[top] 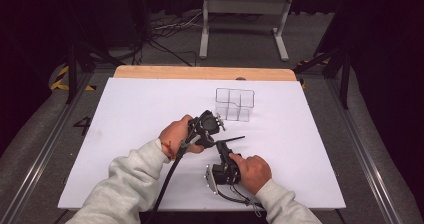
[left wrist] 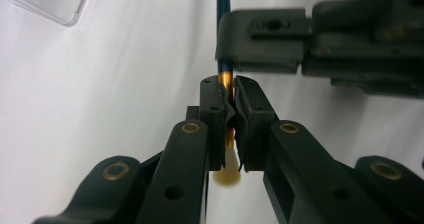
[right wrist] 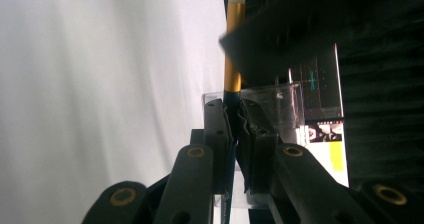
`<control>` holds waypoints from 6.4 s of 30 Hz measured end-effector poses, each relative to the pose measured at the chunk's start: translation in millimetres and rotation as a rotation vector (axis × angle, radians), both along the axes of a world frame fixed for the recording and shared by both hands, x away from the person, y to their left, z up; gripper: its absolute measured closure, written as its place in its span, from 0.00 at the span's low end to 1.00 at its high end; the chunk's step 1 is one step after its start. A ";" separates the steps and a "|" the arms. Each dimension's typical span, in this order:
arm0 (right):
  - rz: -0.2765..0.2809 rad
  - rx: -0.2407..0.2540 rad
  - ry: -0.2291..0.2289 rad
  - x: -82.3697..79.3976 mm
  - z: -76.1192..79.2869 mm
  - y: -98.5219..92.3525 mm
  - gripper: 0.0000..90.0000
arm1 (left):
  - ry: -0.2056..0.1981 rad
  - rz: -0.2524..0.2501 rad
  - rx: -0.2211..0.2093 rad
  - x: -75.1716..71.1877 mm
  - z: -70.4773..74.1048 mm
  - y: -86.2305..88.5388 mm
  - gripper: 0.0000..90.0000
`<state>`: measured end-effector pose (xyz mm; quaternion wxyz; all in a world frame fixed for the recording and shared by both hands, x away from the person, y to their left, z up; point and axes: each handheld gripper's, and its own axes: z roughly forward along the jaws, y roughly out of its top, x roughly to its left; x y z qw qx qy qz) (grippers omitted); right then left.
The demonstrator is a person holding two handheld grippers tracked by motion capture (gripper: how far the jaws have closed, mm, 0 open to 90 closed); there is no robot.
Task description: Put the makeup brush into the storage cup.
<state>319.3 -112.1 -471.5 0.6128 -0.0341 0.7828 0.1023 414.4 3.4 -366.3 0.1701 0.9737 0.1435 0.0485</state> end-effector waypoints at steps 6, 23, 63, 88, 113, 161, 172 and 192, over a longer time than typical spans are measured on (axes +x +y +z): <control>-0.009 0.020 0.023 2.6 2.2 -5.0 0.93 | -0.022 0.013 -0.054 -1.9 4.6 13.8 0.90; -0.052 0.357 0.144 13.7 30.3 -45.1 0.93 | -0.315 0.120 -0.375 -15.6 13.5 96.4 0.45; 0.004 1.125 0.434 48.0 79.8 -124.6 0.93 | -0.467 0.434 -0.762 -71.5 -73.3 222.6 0.03; 0.084 1.285 0.429 99.8 129.3 -119.4 0.93 | -0.516 0.436 -0.754 -72.9 -72.2 221.3 0.02; 0.043 1.300 0.429 152.0 133.0 -97.3 0.93 | -0.500 0.407 -0.766 -72.3 -73.4 218.1 0.03; -0.075 1.302 0.492 168.0 78.0 -94.7 0.92 | -0.486 0.403 -0.766 -71.6 -73.8 217.9 0.04; -0.061 1.289 0.458 159.4 93.5 -101.7 0.74 | -0.485 0.404 -0.763 -71.2 -74.1 217.6 0.04; -0.044 1.172 0.363 122.6 120.9 -115.3 0.40 | -0.483 0.397 -0.766 -71.3 -74.4 216.5 0.04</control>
